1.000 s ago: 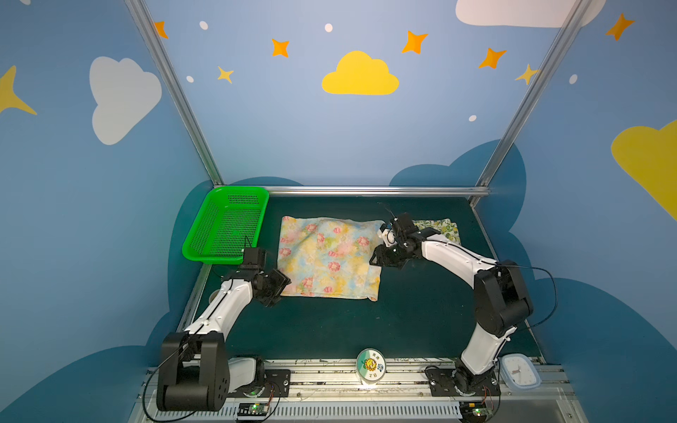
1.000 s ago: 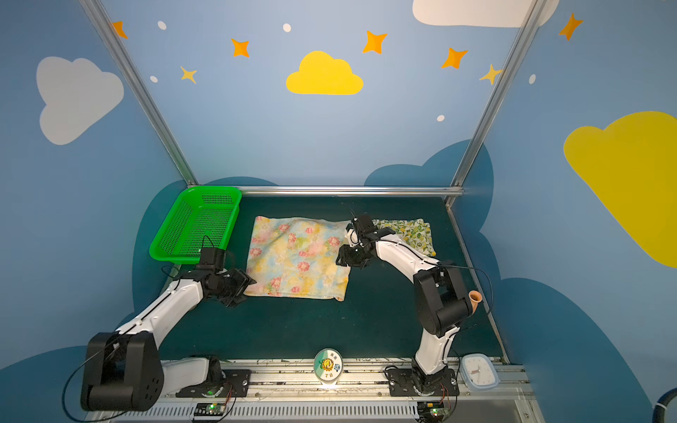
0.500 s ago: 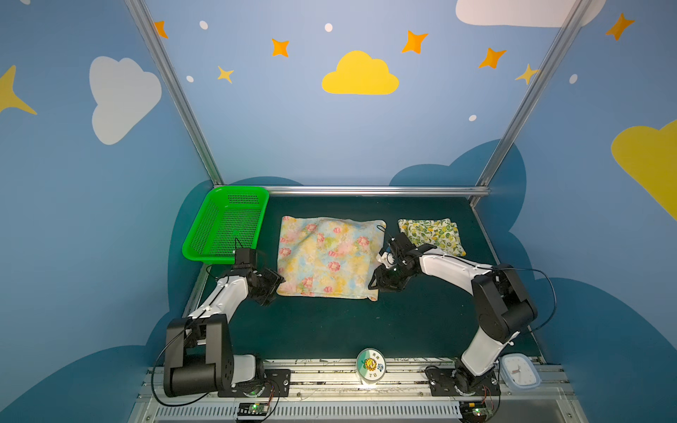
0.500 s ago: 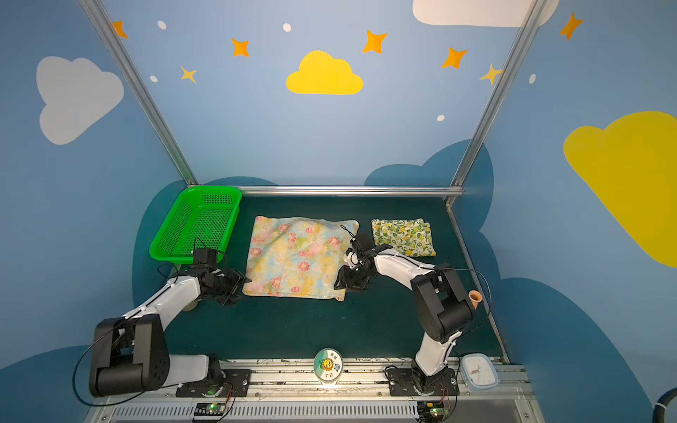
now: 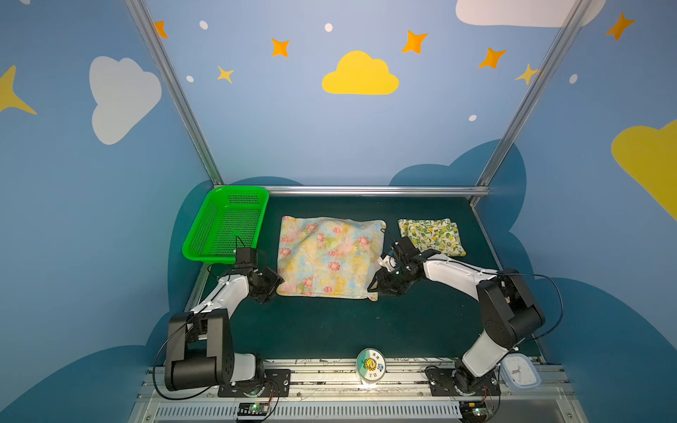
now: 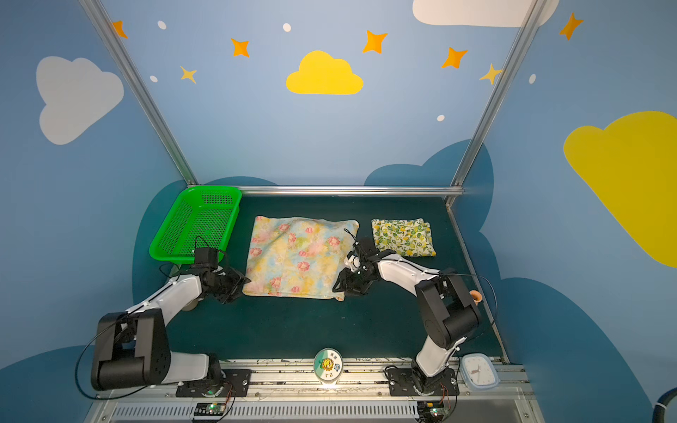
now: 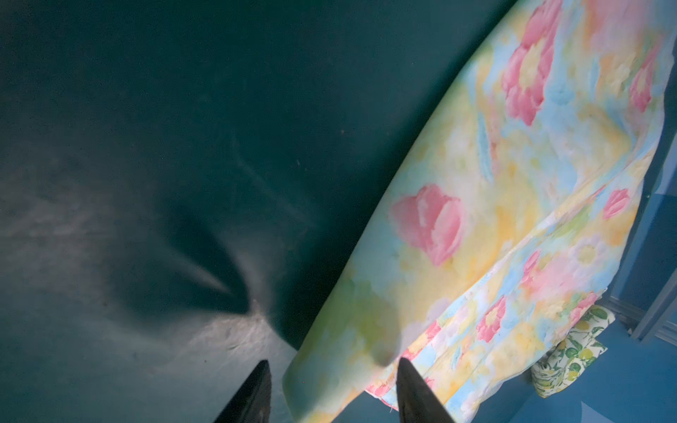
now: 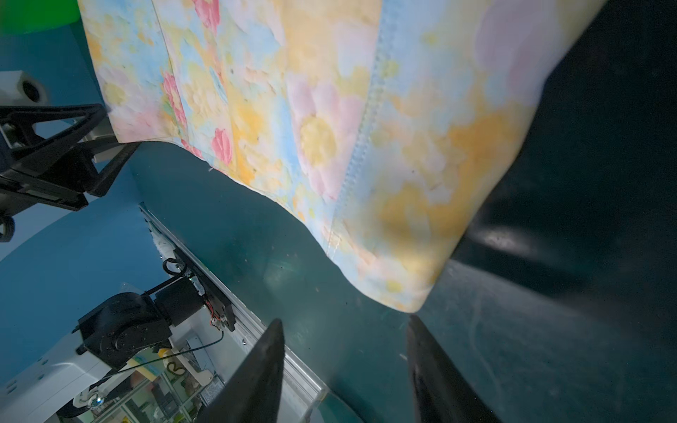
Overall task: Fold and stack the skirts
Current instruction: 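Lift the nearer edge with both grippers and carry it toward the far edge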
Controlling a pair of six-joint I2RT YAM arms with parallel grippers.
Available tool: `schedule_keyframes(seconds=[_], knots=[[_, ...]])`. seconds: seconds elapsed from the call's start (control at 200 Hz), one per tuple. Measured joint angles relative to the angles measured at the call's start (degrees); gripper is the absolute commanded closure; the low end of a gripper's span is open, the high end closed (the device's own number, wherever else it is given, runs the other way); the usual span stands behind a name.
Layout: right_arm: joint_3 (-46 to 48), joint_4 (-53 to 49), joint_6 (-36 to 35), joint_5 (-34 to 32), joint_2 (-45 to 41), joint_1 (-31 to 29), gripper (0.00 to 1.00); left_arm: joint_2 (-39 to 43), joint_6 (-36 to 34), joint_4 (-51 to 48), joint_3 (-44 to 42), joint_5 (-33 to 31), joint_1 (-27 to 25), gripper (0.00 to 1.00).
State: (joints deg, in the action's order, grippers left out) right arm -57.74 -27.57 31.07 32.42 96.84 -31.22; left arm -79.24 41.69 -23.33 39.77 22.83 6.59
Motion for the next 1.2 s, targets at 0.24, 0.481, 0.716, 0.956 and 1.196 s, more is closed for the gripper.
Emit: schedule_keyframes(seconds=[0.24,0.481,0.716,0.956,1.196], knots=[[2.2,2.5,1.6,0.3,0.0,0.0,0.48,-0.3,-0.1,2.8,-2.8,-0.9,-0.5,0.72],[4.7,4.3,3.4,0.2,0.1,0.4,0.49,-0.5,0.3,4.8,-3.1,-1.0,-0.9,0.96],[4.6,5.3,3.9,0.2,3.0,0.8,0.5,-0.5,0.6,6.2,-3.8,-0.4,-1.4,0.96],[2.2,7.0,4.7,1.3,6.6,1.1,0.89,1.4,2.2,6.9,-4.0,0.3,-1.9,0.96],[-5.2,5.8,4.7,3.9,9.7,4.3,1.0,6.5,5.4,3.7,0.2,0.5,-1.9,0.96]])
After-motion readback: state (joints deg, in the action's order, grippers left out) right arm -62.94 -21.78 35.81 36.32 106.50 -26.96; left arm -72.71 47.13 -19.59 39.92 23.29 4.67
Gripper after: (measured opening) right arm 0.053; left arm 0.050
